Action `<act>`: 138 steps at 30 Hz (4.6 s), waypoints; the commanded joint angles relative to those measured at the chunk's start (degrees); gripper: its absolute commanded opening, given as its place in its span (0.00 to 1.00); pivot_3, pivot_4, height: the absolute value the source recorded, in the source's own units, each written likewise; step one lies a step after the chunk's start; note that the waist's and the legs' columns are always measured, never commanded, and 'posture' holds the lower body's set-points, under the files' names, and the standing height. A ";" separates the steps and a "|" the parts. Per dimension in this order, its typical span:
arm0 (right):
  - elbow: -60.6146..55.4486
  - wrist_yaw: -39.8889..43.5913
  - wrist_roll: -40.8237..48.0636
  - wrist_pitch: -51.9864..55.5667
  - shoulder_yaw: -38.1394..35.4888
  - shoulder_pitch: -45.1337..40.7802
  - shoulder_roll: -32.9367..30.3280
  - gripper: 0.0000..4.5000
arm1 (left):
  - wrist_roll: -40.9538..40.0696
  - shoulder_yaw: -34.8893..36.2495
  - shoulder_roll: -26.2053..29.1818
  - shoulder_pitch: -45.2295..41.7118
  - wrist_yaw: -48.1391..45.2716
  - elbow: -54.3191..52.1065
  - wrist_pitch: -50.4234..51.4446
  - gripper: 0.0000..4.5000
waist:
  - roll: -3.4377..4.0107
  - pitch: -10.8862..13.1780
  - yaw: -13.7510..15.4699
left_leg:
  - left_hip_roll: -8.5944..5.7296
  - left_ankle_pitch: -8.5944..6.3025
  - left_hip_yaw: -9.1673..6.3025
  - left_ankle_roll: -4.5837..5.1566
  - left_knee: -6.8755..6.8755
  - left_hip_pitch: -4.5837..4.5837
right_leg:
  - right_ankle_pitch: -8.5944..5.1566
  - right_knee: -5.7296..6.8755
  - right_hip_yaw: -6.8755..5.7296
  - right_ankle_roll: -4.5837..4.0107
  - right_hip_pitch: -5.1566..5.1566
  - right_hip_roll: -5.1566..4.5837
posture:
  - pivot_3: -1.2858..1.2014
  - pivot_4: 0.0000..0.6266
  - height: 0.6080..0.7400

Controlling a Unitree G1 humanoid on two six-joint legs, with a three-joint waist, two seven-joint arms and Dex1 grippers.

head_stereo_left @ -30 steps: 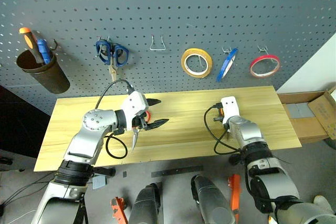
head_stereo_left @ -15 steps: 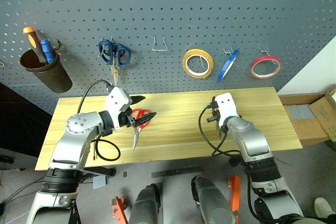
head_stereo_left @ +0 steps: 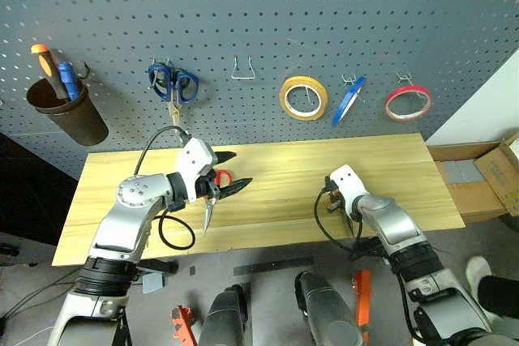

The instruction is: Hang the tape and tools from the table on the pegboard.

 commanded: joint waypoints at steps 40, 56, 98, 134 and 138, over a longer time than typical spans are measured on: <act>0.50 -22.72 -0.06 13.55 -18.19 -1.92 14.01 0.96 | 1.20 -3.95 -1.48 -3.27 -2.52 0.76 -3.63 0.84 | 0.01 -0.10 -0.09 | 0.00 0.00 -0.01 0.00 0.00 0.00 | 0.00 0.02 0.02 0.00 0.00 0.01 | 0.45 0.37 1.00; 2.97 -22.55 2.14 17.49 -18.35 -2.41 15.68 0.57 | 1.34 -3.48 -1.28 -2.10 -2.54 0.92 -3.96 0.84 | -0.10 -0.42 -0.08 | 0.01 0.00 0.02 0.00 0.02 0.06 | 0.00 0.00 -0.01 0.00 0.10 0.02 | 0.45 0.36 1.00; -34.03 -15.40 3.15 3.75 -3.27 -18.66 23.78 0.54 | -10.77 19.16 2.46 7.23 8.23 -5.19 4.38 0.84 | -0.45 -0.82 1.70 | 0.16 0.00 -0.28 -0.03 -0.06 0.01 | 0.09 -0.07 -0.18 -0.17 -0.04 0.03 | 0.48 0.28 1.00; 2.56 -17.62 1.09 -14.32 -5.24 -37.76 23.59 0.53 | -8.41 9.58 0.28 -5.25 4.65 -1.83 0.33 0.84 | -0.50 -1.06 1.50 | 0.21 0.19 0.15 -0.32 0.00 -0.80 | 0.17 0.64 -0.17 -0.30 -1.25 0.04 | 0.48 0.27 1.00; 4.11 -17.10 0.74 -13.25 -4.55 -37.34 23.85 0.53 | -8.22 9.23 0.13 -5.72 4.52 -1.13 -0.19 0.84 | -0.51 -1.07 1.52 | 0.21 0.19 0.17 -0.32 0.01 -0.80 | 0.17 0.67 -0.17 -0.30 -1.26 0.04 | 0.48 0.27 1.00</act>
